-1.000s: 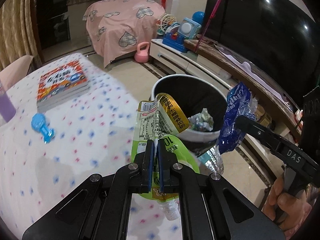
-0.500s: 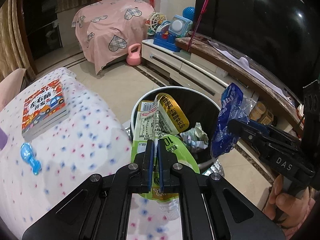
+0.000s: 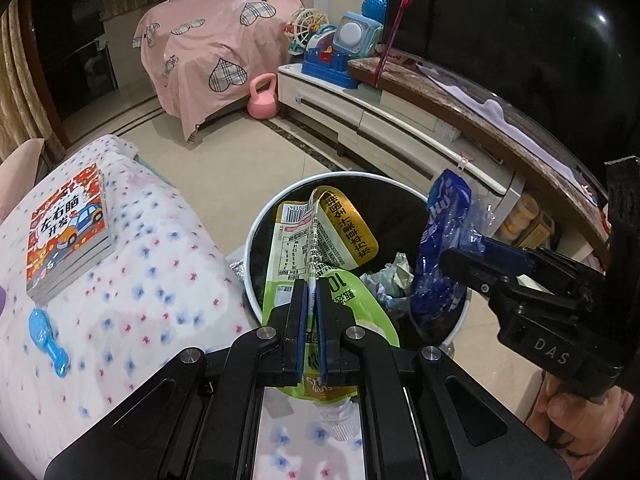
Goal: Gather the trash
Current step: 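Carry the green pouch and blue bag over the bin with both grippers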
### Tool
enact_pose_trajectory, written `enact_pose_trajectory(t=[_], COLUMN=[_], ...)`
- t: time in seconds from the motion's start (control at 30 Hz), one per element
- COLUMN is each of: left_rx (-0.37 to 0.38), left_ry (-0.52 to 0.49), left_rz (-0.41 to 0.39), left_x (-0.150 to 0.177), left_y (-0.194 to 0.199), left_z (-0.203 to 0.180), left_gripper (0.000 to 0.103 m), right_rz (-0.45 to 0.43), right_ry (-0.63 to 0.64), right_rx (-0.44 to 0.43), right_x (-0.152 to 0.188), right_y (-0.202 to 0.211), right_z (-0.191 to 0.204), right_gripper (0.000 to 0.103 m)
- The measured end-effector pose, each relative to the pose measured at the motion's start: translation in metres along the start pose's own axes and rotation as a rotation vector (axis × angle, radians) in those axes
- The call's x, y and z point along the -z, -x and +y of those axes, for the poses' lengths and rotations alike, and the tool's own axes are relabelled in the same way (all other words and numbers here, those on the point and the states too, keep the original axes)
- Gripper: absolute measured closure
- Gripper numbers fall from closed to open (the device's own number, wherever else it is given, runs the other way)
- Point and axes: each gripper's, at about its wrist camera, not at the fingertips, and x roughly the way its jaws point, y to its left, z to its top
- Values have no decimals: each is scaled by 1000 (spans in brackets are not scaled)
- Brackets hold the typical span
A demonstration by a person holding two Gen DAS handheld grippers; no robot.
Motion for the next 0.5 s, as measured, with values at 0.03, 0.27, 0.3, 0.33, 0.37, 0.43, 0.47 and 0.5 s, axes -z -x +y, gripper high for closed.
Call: enact_pose_trajectory(t=[0.03,0.27,0.3,0.33,0.37,0.43,0.47,0.5], left_rx=[-2,-2,-2,-3,-4,-5,-6,-8], left_ry=[-1,-4,-4,-5,-7,-8,-9,-10], left_rz=[2,29,31,32,33,37,39,42], left_x=[0,-3,-4,-4,-5,-6,-7,-7], left_y=[-1,-12,-13,-14,-14,-16,-17,-18], left_z=[-1,-3,-3,-3,-3,-4,-5,-5], left_gripper=[99,99,99,99,99,99,99,99], right_rz=[6,34,35,36,38,41,42,44], right_ry=[1,-9,-9,-9,-8,-6,-6,-5], right_rx=[0,-5,-5,-5,-5,-4,-4,-4], right_x=[-1,-2,-2,-3,-4,-5,-5,-6], right_y=[-2,-12,-12,-12,-12,-13,-14,-14], right_z=[0,-9,-9,-10,-10,-10,-11,-11], right_gripper=[62,61,61,61,61,61,61,61])
